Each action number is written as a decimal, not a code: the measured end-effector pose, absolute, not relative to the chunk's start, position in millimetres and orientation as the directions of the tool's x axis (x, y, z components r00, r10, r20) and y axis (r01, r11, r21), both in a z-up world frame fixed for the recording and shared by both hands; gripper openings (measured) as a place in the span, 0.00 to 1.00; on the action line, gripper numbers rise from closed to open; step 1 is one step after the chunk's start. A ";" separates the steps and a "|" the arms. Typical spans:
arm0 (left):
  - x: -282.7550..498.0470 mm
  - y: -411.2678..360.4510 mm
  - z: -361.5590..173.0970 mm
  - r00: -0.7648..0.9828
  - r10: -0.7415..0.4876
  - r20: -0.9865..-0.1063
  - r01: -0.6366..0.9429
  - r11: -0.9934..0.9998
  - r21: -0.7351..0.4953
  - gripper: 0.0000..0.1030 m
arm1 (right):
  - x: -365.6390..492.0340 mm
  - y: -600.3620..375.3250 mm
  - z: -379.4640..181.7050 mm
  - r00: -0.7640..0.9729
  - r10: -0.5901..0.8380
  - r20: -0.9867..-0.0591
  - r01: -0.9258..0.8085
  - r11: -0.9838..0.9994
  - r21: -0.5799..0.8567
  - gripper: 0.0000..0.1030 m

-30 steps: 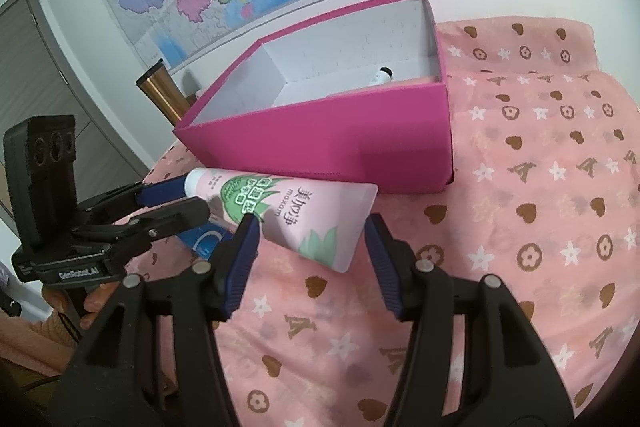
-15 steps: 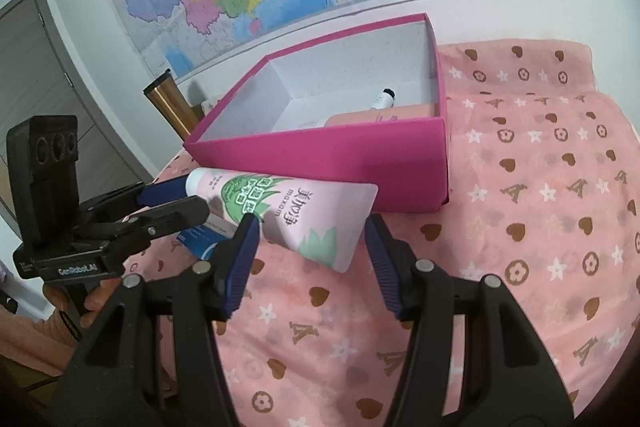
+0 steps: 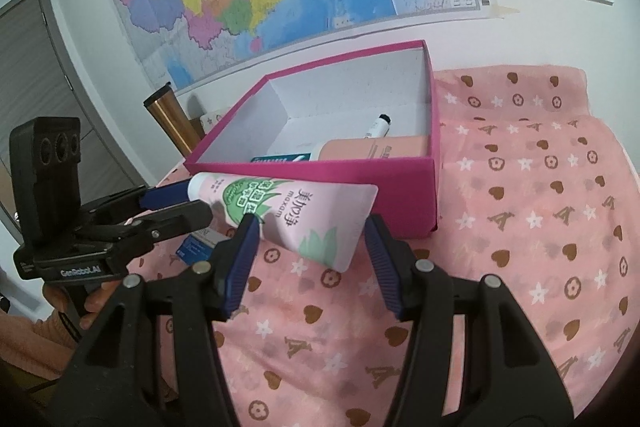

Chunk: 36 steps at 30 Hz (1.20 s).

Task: Organize rigid objects
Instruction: 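Lift the green-printed tube and carry it over the magenta box rim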

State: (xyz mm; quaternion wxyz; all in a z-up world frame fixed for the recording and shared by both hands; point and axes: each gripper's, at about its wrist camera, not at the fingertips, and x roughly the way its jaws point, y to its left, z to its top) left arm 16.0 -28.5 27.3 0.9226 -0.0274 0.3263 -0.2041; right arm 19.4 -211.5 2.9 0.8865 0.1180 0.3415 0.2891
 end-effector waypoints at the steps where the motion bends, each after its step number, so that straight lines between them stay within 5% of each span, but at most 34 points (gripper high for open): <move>1: 16.8 -28.7 27.8 0.705 -0.394 -0.590 0.359 0.915 -0.183 0.58 | 19.8 -211.8 3.2 0.601 0.593 -0.536 -0.433 0.805 0.405 0.56; 36: 41.7 -30.9 36.1 0.721 -0.385 -0.577 0.346 0.920 -0.182 0.58 | 45.1 -216.7 15.4 0.611 0.595 -0.522 -0.446 0.804 0.394 0.56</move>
